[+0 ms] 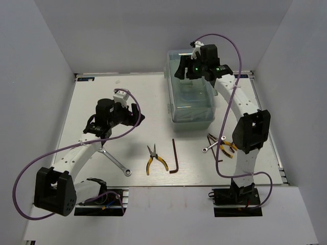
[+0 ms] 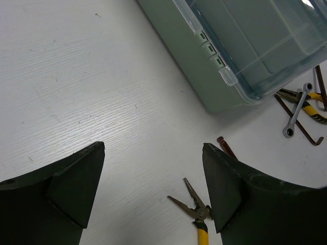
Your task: Sort the tools into containers
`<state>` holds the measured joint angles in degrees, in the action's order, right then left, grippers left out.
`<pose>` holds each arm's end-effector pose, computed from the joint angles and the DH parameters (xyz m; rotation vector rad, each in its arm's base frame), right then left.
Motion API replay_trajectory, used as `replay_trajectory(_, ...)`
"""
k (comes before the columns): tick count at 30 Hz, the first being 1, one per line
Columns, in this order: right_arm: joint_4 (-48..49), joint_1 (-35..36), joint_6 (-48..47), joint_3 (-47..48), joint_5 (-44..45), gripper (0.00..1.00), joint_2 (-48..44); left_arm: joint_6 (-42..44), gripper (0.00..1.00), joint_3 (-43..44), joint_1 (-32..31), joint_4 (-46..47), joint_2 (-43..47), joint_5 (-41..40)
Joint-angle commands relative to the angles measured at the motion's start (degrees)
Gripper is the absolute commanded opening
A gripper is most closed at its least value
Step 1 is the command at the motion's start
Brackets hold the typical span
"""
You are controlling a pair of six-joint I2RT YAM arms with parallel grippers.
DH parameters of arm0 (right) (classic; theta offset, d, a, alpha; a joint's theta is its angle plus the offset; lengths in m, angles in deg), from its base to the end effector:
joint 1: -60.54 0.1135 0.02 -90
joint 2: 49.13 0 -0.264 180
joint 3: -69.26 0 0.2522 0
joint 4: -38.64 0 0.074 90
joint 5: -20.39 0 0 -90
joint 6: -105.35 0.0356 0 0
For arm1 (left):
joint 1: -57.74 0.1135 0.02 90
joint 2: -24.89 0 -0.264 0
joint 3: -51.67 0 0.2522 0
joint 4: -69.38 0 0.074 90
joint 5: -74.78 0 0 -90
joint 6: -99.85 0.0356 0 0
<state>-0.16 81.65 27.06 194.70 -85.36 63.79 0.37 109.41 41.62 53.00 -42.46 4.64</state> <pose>0.4313 0.1769 0.3634 -0.3458 2.0414 0.6359 0.2499 -0.0848 0.2679 0.3411 2.0245 -0.6310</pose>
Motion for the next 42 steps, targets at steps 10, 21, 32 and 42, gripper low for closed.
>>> replay_trajectory(10,4.47,1.48,17.55,-0.94,9.95,0.71,2.39,-0.98,0.90,1.19,0.12,3.22,1.35,5.45)
replay_trajectory(21,3.33,2.80,21.60,-1.37,11.45,0.70,3.09,-7.49,0.91,-1.45,0.65,13.59,-0.23,9.41)
replay_trajectory(32,5.52,1.66,26.88,-0.41,1.60,0.67,0.98,-12.31,0.91,7.94,0.12,19.13,-9.45,9.84)
replay_trajectory(42,6.84,0.43,28.81,-1.02,-1.83,0.65,-1.48,-19.44,0.89,21.74,-1.01,26.87,-20.79,13.28)
